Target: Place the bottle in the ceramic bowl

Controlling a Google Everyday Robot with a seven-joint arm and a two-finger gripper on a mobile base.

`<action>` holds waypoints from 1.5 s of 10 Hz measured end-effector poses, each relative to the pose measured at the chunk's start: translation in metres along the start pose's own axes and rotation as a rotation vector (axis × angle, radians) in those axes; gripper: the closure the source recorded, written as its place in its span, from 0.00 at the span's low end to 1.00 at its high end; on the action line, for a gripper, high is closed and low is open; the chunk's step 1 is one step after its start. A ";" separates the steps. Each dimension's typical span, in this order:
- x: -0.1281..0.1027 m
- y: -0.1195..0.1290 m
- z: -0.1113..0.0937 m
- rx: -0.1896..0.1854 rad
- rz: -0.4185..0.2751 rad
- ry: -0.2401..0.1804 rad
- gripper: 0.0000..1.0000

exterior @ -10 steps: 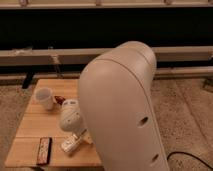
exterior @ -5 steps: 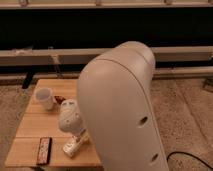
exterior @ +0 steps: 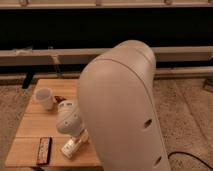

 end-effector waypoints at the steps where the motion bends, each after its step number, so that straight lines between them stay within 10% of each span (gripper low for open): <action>1: 0.001 -0.001 -0.007 0.009 -0.002 0.004 1.00; 8: 0.022 -0.011 -0.096 0.089 -0.020 0.030 1.00; 15: 0.034 -0.009 -0.126 0.140 -0.045 0.022 1.00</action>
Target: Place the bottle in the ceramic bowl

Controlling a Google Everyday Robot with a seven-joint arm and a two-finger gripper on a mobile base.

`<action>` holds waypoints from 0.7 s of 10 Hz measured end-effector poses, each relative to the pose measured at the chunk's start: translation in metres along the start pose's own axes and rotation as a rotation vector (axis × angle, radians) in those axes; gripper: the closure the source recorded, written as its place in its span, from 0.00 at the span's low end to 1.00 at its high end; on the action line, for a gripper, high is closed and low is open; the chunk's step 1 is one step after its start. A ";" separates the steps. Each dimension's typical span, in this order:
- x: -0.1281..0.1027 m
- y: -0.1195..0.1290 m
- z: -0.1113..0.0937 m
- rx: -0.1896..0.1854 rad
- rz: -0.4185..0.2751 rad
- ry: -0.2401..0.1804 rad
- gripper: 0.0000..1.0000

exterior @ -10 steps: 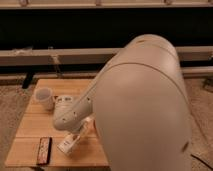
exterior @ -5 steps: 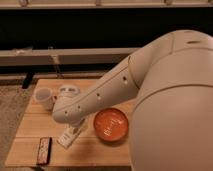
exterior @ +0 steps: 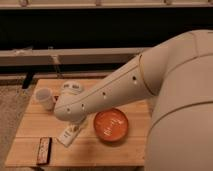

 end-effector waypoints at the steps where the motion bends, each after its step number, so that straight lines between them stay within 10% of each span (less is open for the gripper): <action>1: 0.000 0.000 -0.002 0.007 -0.008 -0.004 1.00; 7: -0.001 0.002 -0.009 0.047 -0.040 -0.032 1.00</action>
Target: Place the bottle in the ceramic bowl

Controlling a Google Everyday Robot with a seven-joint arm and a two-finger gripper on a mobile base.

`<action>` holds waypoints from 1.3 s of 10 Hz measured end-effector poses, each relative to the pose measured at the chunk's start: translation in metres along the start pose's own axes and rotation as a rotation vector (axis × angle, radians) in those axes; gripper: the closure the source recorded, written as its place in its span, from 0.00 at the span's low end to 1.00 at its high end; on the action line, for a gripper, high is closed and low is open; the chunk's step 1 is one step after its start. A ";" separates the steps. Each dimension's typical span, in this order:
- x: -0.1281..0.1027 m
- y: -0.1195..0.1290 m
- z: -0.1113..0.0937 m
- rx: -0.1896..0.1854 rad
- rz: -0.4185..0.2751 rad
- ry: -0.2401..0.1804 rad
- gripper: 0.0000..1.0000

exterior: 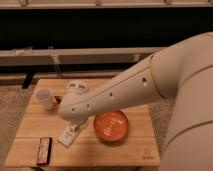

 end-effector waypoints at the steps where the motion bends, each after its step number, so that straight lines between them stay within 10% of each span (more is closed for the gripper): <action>1: 0.001 0.002 0.000 0.002 0.008 -0.002 1.00; 13: 0.089 0.120 0.023 0.042 0.217 -0.007 1.00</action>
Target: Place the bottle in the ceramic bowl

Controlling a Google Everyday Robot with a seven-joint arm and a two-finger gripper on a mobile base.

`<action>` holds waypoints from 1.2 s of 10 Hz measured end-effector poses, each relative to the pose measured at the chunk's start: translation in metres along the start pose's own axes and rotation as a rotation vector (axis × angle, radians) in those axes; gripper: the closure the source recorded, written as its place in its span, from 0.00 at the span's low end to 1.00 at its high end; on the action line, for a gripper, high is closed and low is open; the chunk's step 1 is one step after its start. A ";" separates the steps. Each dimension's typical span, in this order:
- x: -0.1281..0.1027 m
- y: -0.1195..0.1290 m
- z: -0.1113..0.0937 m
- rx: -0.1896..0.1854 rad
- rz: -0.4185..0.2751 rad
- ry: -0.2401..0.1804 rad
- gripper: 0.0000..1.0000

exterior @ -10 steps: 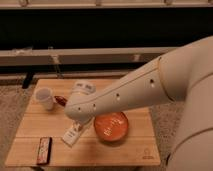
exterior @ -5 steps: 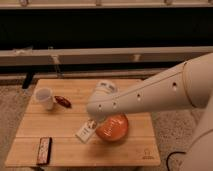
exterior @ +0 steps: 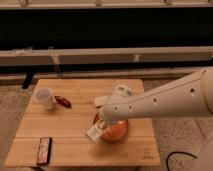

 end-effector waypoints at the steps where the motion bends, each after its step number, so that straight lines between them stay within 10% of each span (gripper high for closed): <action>1: 0.010 0.007 0.001 0.004 0.017 0.001 1.00; 6: 0.034 0.026 0.001 0.023 0.075 -0.004 0.97; 12: 0.033 0.024 0.000 0.025 0.073 -0.003 0.40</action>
